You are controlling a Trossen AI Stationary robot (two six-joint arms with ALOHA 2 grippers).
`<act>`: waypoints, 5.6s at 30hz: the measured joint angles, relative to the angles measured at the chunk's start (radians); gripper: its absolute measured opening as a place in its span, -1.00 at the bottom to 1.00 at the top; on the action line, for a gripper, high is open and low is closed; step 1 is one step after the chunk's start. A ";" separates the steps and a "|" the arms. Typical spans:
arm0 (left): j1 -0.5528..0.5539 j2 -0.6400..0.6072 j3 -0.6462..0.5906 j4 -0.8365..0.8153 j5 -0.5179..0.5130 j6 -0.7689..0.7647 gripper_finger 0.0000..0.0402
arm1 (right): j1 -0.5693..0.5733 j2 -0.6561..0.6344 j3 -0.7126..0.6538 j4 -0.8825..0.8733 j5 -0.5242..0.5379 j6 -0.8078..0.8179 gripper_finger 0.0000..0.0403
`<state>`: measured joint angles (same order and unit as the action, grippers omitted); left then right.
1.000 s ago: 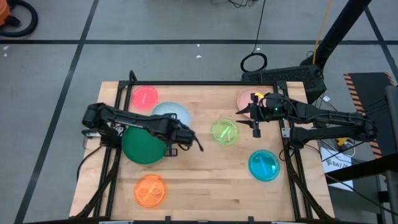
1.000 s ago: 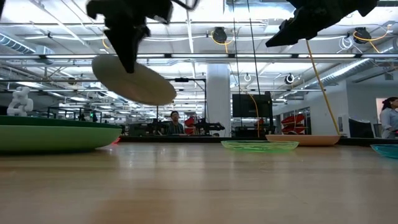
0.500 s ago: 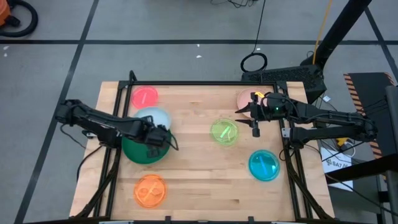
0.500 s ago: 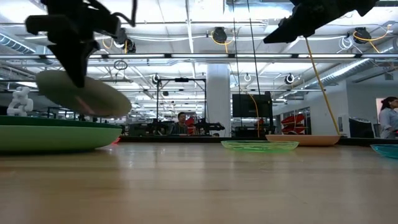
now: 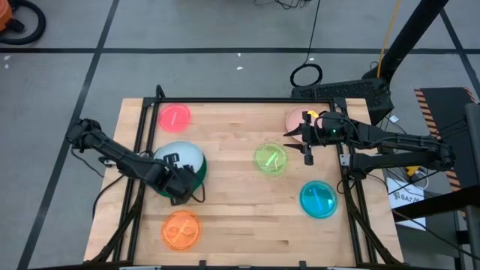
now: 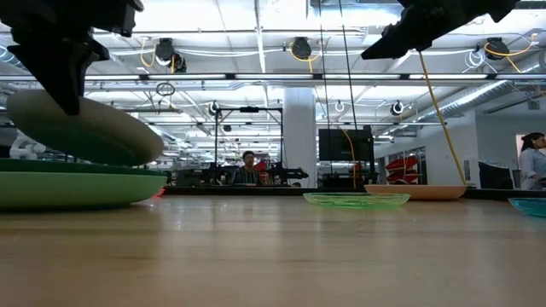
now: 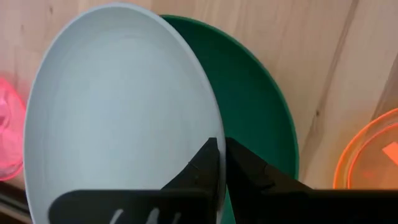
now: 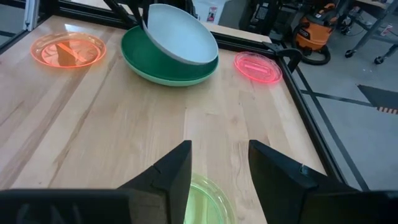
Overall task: Stack plastic plates
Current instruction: Stack the light blue plate on top of the dark green plate, then stack the light pink plate on top of the light blue plate
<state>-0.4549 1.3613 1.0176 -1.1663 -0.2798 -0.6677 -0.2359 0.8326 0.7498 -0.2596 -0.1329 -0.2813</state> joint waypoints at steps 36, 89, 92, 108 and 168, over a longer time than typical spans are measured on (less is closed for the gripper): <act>-0.031 0.000 -0.194 0.132 0.017 -0.119 -0.46 | 0.000 0.000 0.000 0.001 0.001 -0.007 -0.25; 0.030 -0.452 -0.342 0.492 -0.335 0.524 -0.40 | 0.022 0.276 0.000 -0.240 0.077 0.744 -0.25; 0.030 -0.452 -0.342 0.492 -0.340 0.524 -0.40 | 0.022 0.276 0.000 -0.239 0.078 0.743 -0.25; 0.053 -0.452 -0.342 0.488 -0.665 0.482 -0.40 | 0.131 0.281 0.025 -0.247 -0.028 0.998 -0.25; 0.199 -0.452 -0.342 0.451 -0.760 0.568 -0.40 | -0.330 0.996 0.420 -0.472 0.320 0.762 -0.28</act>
<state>-0.2557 0.9096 0.6758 -0.7155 -1.0401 -0.0998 -0.5663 1.8287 1.1698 -0.7315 0.1873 0.4812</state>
